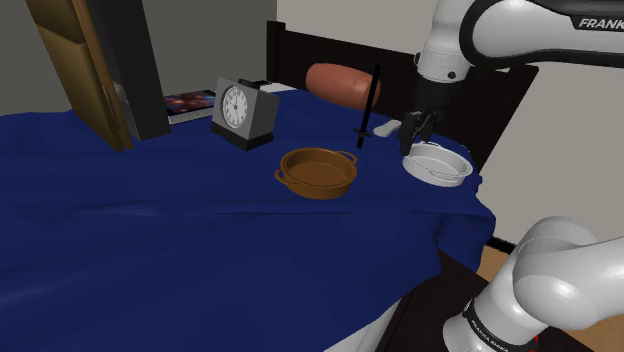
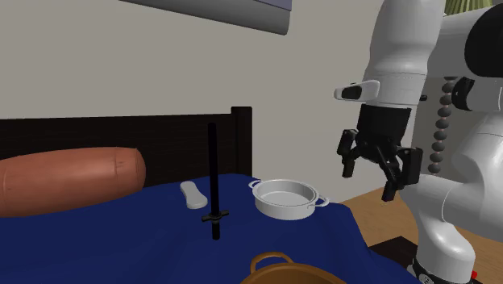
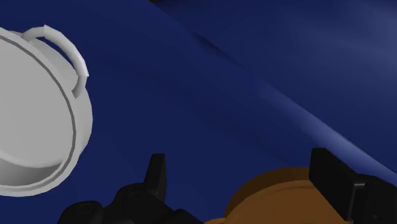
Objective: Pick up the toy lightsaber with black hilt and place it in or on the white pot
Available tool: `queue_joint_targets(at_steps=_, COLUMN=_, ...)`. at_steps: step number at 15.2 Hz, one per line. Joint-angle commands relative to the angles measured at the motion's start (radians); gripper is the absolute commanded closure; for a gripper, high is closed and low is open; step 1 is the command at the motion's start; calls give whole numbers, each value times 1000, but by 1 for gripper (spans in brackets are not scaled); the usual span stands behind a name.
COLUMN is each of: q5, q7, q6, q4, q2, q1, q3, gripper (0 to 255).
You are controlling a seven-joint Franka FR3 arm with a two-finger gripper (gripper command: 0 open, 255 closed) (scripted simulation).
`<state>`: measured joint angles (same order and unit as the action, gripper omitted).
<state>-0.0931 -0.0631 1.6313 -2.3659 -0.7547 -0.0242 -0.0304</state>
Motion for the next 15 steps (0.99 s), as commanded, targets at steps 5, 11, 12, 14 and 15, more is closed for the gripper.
queue_joint_targets(at_steps=5, q5=-6, q7=90, q6=102, q4=24, q2=90, q1=16, q3=93, gripper=0)
queue_joint_targets(at_steps=11, q5=28, q7=236, q6=234, q4=103, q2=261, q1=21, q3=229, gripper=0)
queue_joint_targets(at_steps=12, q5=40, q7=262, q6=253, q4=122, q2=293, q1=19, q3=251, gripper=0)
queue_joint_targets(at_steps=14, q5=71, q7=317, q6=286, q4=163, q2=360, q1=15, q3=295, gripper=0)
queue_joint_targets(at_steps=15, q5=89, q7=346, q6=300, q4=186, q2=395, q1=13, q3=316, gripper=0)
